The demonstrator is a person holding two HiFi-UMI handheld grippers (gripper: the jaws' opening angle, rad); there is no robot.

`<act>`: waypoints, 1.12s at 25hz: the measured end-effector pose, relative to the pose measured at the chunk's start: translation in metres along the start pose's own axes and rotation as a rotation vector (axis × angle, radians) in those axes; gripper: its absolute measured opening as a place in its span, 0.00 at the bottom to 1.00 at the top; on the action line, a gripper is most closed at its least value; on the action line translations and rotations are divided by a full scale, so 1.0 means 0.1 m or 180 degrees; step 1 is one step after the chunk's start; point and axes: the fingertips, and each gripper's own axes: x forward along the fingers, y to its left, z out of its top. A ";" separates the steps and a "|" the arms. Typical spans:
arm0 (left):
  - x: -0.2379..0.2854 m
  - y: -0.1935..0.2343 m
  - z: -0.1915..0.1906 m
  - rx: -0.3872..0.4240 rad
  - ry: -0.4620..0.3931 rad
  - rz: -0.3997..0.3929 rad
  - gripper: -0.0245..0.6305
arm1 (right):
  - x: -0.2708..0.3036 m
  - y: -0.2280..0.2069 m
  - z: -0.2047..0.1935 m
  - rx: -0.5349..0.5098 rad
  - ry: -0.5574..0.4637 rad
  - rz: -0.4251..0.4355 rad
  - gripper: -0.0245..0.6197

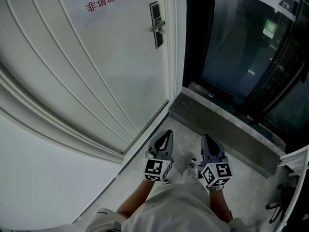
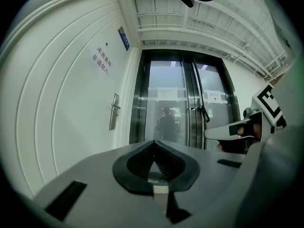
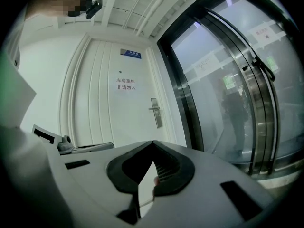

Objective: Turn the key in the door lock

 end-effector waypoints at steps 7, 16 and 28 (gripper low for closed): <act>0.59 0.13 0.08 0.0025 -0.0034 0.0157 0.05 | 0.61 -0.32 0.14 -0.0029 0.0061 0.0228 0.03; 1.42 0.32 0.14 0.0052 -0.0041 0.0540 0.05 | 1.42 -0.85 0.29 -0.0023 0.0185 0.0616 0.03; 2.11 0.47 0.19 0.0036 -0.0073 0.1182 0.05 | 2.13 -1.42 0.43 -0.0004 0.0293 0.1160 0.03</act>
